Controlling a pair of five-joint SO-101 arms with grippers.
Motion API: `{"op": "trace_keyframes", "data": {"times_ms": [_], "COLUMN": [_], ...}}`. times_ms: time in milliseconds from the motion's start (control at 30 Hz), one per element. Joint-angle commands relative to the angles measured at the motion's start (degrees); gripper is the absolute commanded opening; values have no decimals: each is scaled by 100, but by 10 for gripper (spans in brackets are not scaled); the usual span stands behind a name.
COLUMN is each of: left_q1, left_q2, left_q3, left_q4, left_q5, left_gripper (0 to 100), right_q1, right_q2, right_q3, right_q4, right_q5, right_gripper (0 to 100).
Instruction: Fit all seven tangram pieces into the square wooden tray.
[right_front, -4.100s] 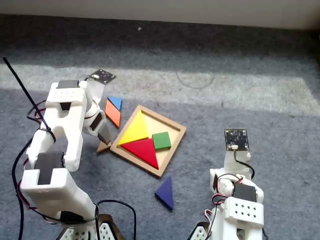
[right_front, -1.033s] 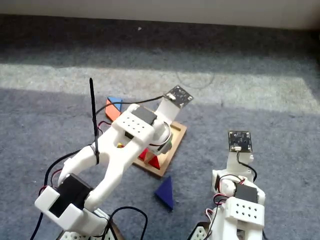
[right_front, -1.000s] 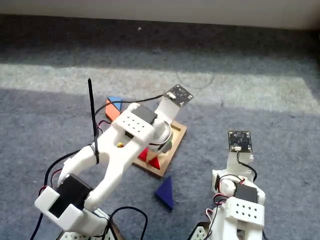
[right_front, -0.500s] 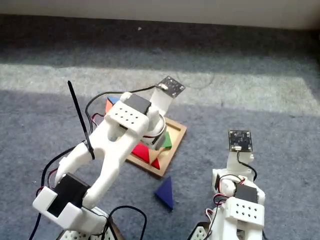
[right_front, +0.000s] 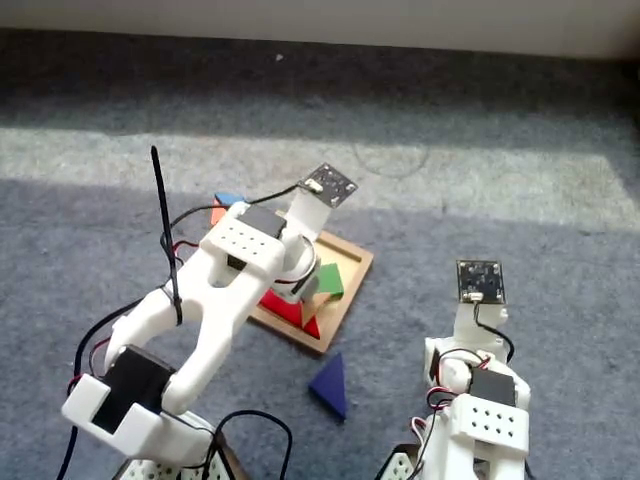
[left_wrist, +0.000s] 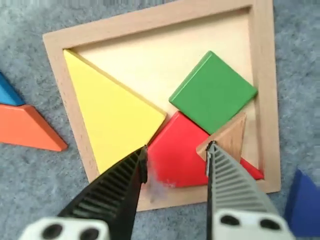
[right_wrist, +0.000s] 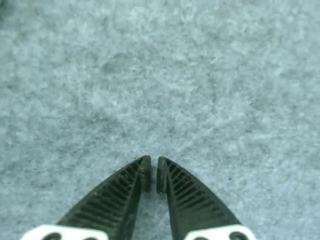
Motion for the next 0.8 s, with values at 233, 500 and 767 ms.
{"op": "trace_keyframes", "data": {"times_ms": [233,500,767], "left_q1": [479,488,418], "left_q2": [-180,-180,-251], "left_q3": [40,92,-119], "left_q4": [-255,-387,-387], "left_q5": [237,316,809], "left_gripper": [204,204,203], "right_q1": [57,57,57], "right_q2": [-84,-84,-84], "right_q3": [-22,-22,-22], "right_q4": [-101,-101,-101], "right_q5": [79,79,79], "right_gripper": [35,35,35]}}
